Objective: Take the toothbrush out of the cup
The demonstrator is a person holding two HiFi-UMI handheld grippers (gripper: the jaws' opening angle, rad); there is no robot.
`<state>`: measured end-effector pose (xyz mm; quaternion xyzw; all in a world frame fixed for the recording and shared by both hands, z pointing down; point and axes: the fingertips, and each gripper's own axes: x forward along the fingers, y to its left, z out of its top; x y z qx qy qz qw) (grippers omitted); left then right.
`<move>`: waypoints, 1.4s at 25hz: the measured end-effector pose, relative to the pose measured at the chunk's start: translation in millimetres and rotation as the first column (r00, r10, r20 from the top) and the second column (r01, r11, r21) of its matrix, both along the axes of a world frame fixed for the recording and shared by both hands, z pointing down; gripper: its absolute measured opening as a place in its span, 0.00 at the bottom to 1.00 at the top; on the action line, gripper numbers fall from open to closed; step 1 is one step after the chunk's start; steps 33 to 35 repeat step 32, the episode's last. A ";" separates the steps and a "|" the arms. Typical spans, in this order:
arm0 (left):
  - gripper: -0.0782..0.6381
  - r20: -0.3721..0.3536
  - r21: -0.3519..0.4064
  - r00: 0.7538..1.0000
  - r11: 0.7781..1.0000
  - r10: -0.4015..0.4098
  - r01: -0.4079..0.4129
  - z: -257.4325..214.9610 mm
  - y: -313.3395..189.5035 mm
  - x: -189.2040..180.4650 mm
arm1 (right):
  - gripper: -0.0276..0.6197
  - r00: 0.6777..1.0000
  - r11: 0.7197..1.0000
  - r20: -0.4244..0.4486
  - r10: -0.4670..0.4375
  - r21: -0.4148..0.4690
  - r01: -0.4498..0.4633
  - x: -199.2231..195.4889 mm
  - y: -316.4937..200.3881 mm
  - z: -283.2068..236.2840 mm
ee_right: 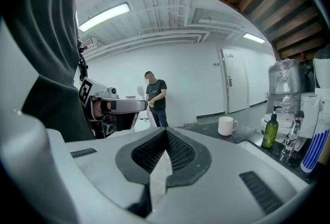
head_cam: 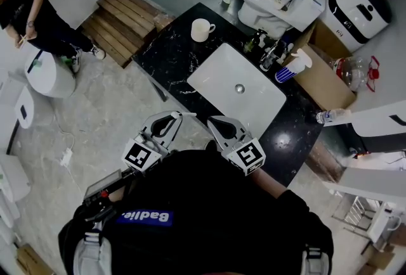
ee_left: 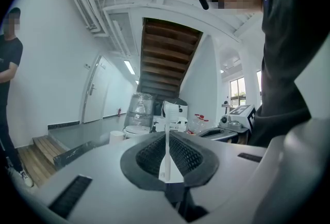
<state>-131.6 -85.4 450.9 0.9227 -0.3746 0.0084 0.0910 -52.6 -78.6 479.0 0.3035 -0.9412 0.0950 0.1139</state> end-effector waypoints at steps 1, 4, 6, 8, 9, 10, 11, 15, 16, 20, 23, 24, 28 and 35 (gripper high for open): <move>0.15 0.000 -0.003 1.000 1.000 0.000 0.000 0.1 -0.4 0.9 | 0.06 1.000 1.000 0.000 0.000 0.000 0.000 0.7 -0.2 -0.3; 0.15 0.003 -0.011 1.000 1.000 0.003 -0.003 2.2 -0.3 3.6 | 0.06 1.000 1.000 0.006 -0.005 0.011 0.005 2.4 -0.4 -0.3; 0.15 0.006 -0.015 1.000 1.000 0.007 -0.007 4.8 0.3 5.1 | 0.06 1.000 1.000 0.008 -0.007 0.017 0.006 3.8 -0.4 -0.2; 0.15 0.011 -0.013 1.000 1.000 0.010 -0.010 4.7 0.4 7.3 | 0.06 1.000 1.000 0.007 -0.005 0.018 0.005 5.5 -0.4 -0.1; 0.15 0.018 -0.007 1.000 1.000 0.015 -0.015 5.7 0.5 8.0 | 0.06 1.000 1.000 0.005 -0.003 0.014 0.003 6.1 -0.3 -0.4; 0.15 0.024 -0.002 1.000 1.000 0.020 -0.020 7.3 0.7 8.6 | 0.06 1.000 1.000 0.004 -0.002 0.011 0.001 6.7 -0.3 -0.7; 0.15 0.024 -0.004 0.999 1.000 0.022 -0.022 8.0 0.8 9.4 | 0.06 1.000 1.000 0.005 -0.001 0.012 0.001 7.3 -0.6 -0.3; 0.15 0.018 -0.002 1.000 1.000 0.020 -0.020 6.1 -0.3 11.4 | 0.06 1.000 1.000 0.007 -0.002 0.015 0.002 9.6 -1.7 -1.7; 0.15 0.016 -0.002 1.000 1.000 0.020 -0.020 5.9 -0.4 11.9 | 0.06 1.000 1.000 0.005 0.000 0.011 0.000 10.3 -1.7 -2.7; 0.15 0.015 -0.011 1.000 1.000 0.021 -0.021 5.6 0.3 13.9 | 0.06 1.000 1.000 0.000 0.007 0.003 -0.007 12.8 -1.4 -4.4; 0.15 0.017 -0.006 1.000 1.000 0.022 -0.022 6.0 -0.6 14.2 | 0.06 1.000 1.000 0.001 0.008 0.002 -0.008 13.4 -2.4 -4.5; 0.15 0.011 -0.009 1.000 1.000 0.020 -0.020 4.3 -1.2 14.9 | 0.06 1.000 1.000 0.002 0.008 0.002 -0.008 13.4 -2.7 -4.5; 0.15 0.004 -0.013 1.000 1.000 0.016 -0.016 1.0 -1.7 16.9 | 0.06 1.000 1.000 0.002 0.011 0.002 -0.011 14.7 -2.8 -4.7; 0.15 0.020 -0.003 1.000 1.000 0.022 -0.022 5.8 -1.7 16.4 | 0.06 1.000 1.000 0.001 0.009 0.004 -0.009 16.3 -3.3 -5.1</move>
